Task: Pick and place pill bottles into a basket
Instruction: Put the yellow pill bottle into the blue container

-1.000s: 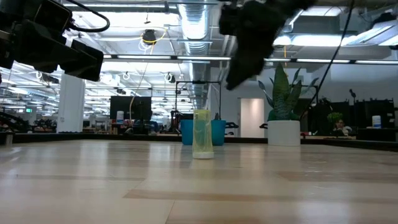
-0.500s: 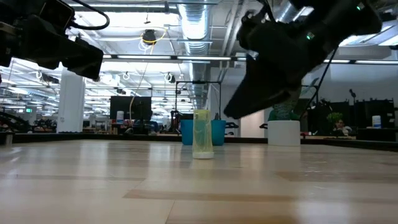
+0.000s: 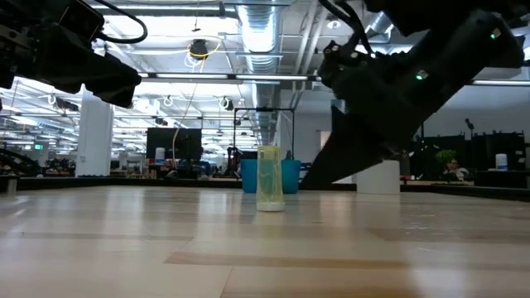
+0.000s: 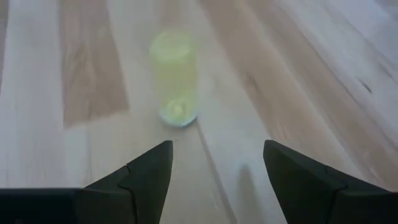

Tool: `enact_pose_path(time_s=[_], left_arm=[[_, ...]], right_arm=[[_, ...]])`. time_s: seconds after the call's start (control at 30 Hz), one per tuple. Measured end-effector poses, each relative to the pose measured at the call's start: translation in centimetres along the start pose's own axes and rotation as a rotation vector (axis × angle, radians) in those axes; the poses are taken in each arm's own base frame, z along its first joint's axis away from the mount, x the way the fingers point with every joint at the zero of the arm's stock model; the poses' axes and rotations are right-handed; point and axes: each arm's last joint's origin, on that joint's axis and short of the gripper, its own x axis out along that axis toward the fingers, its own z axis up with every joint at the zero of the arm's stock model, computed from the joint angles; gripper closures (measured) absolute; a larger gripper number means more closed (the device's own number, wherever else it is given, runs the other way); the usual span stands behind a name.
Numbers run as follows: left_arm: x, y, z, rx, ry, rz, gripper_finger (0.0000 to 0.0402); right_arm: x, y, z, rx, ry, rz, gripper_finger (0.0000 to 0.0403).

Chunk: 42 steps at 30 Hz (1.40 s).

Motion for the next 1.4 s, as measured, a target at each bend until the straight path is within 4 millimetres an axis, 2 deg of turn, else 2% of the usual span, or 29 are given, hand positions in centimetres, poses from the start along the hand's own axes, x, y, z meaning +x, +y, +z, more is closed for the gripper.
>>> enact_pose_path(time_s=[0.2,0.3,0.57,0.97,1.4], left_arm=[[0.0,0.0,0.0,0.01,0.002,0.0,0.0274],[0.0,0.0,0.0,0.009,0.003,0.0,0.0274],[0.0,0.0,0.0,0.009,0.003,-0.001,0.0274],[0.0,0.0,0.0,0.004,0.003,-0.001,0.0274],[0.0,0.0,0.0,0.003,0.003,-0.002,0.0274]], right_arm=[[-0.3,0.2,0.3,-0.319,0.018,0.074,0.0156],[-0.1,0.0,0.6,-0.39,0.012,0.073,0.0156],[0.4,-0.3,3.0,-0.337,-0.008,0.134,0.0156],[0.7,0.2,3.6,-0.34,-0.035,0.225,0.0156],[1.4,-1.0,4.6,-0.348,-0.058,0.236,0.0157]])
